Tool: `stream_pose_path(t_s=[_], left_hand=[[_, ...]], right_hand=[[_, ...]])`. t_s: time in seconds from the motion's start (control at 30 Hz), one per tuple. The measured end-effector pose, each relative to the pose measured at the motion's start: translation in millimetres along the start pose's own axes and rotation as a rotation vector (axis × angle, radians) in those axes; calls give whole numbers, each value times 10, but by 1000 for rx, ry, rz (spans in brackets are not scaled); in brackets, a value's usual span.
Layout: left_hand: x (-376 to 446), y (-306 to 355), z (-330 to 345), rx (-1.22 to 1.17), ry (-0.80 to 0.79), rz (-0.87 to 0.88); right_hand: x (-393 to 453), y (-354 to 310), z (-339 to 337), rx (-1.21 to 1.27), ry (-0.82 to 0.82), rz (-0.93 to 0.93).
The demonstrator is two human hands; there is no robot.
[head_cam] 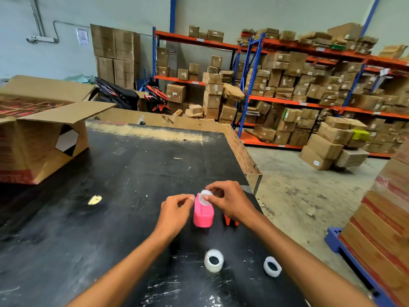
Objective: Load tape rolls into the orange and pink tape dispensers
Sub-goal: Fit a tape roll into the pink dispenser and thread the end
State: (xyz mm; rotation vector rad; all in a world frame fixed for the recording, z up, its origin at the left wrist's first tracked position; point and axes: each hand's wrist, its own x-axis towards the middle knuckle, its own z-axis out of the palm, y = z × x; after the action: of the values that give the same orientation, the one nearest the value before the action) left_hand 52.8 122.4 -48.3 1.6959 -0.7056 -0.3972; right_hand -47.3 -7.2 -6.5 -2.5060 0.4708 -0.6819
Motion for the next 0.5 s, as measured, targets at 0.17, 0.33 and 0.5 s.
stream_pose_path(t_s=[0.17,0.33,0.5], left_hand=[[-279,315,191,-441,-190,-211],[-551,354,415,-528,-307,-189],[-799,249,552,-548,-368,-214]], right_hand=[[-574,-71,-128,0,77,-54],[-948,-45,-311,69,139,58],[-1277,-66,-294,246,128,167]])
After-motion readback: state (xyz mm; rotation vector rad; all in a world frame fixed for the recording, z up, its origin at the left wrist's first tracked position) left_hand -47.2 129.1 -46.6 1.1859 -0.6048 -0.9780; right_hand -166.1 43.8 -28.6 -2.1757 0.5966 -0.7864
